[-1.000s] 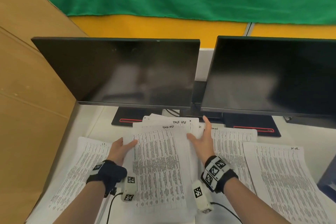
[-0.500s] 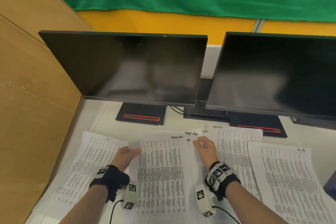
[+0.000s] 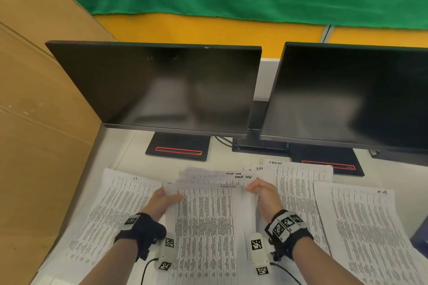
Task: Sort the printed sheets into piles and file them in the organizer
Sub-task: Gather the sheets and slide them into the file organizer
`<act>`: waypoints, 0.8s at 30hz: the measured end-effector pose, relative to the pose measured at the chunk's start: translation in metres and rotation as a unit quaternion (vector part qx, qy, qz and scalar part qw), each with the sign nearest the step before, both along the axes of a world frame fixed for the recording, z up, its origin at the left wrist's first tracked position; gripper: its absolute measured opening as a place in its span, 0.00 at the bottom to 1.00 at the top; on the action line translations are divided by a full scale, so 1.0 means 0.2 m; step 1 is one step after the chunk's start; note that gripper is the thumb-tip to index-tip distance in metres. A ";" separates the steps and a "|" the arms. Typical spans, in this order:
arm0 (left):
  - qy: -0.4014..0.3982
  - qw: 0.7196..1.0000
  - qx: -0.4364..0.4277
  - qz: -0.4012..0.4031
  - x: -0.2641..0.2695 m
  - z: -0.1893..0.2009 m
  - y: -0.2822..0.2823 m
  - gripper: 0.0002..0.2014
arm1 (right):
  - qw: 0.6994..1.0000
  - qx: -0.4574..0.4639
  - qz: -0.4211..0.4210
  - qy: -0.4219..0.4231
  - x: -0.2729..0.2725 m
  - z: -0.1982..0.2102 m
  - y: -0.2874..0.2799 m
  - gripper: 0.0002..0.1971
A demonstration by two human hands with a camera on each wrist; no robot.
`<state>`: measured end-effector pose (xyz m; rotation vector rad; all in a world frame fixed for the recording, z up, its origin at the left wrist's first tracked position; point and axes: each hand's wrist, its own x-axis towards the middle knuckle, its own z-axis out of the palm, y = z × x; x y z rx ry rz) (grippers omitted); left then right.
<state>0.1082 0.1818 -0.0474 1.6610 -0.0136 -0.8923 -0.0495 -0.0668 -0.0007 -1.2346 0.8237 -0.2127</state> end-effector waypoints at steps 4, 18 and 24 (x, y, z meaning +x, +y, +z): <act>-0.049 0.998 0.029 0.040 0.00 0.04 -0.06 0.27 | 0.993 0.100 0.010 -0.066 0.05 0.01 0.00 0.16; -0.389 0.901 -0.085 0.174 -0.03 0.83 -0.27 0.10 | 0.977 -0.078 0.060 -0.187 0.27 0.55 0.10 0.15; -0.402 0.892 -0.105 0.177 -0.12 0.71 -0.28 0.18 | 0.981 -0.080 0.022 -0.173 0.29 0.51 0.21 0.10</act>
